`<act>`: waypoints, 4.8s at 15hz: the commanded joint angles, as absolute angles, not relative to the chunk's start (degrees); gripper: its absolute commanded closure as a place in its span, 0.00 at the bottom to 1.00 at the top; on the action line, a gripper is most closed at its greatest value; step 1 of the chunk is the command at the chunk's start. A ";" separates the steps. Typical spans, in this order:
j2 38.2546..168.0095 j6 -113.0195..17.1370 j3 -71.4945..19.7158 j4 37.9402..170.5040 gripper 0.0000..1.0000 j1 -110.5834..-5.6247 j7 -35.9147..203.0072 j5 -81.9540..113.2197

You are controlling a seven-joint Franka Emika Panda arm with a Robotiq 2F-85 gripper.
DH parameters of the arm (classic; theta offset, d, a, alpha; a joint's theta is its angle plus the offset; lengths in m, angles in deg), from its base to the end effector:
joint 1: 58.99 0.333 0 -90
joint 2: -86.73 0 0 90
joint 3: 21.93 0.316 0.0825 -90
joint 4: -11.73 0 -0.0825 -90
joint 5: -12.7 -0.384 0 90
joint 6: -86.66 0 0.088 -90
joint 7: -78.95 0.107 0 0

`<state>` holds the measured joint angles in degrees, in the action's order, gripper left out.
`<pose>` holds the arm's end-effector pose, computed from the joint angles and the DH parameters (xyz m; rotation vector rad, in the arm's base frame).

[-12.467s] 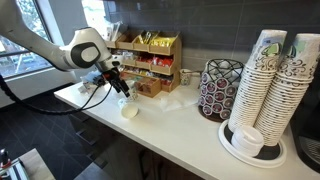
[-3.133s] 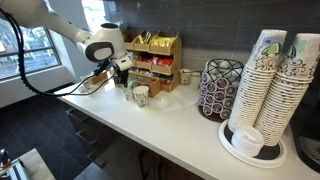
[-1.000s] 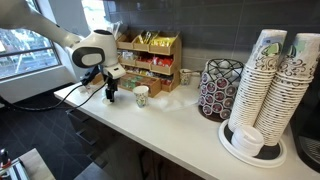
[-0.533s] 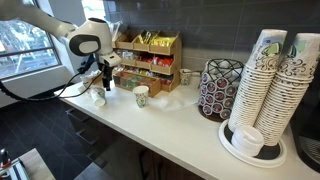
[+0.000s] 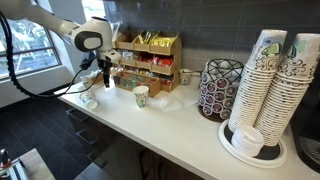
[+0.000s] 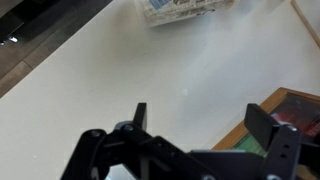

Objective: Pick up one paper cup from the stack and place it right side up on the kitchen counter, pick up the upside down cup and place it in the paper cup to the right

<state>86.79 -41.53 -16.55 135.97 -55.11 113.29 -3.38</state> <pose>0.5339 0.0954 0.4009 -2.7746 0.8651 0.0313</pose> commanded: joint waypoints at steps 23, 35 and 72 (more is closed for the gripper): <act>95.19 -30.52 -14.03 123.19 0.00 -48.42 106.97 11.29; 98.83 -29.09 -12.07 120.91 0.00 -45.63 100.45 12.07; 98.36 -32.93 -14.54 123.80 0.72 -45.51 105.74 18.04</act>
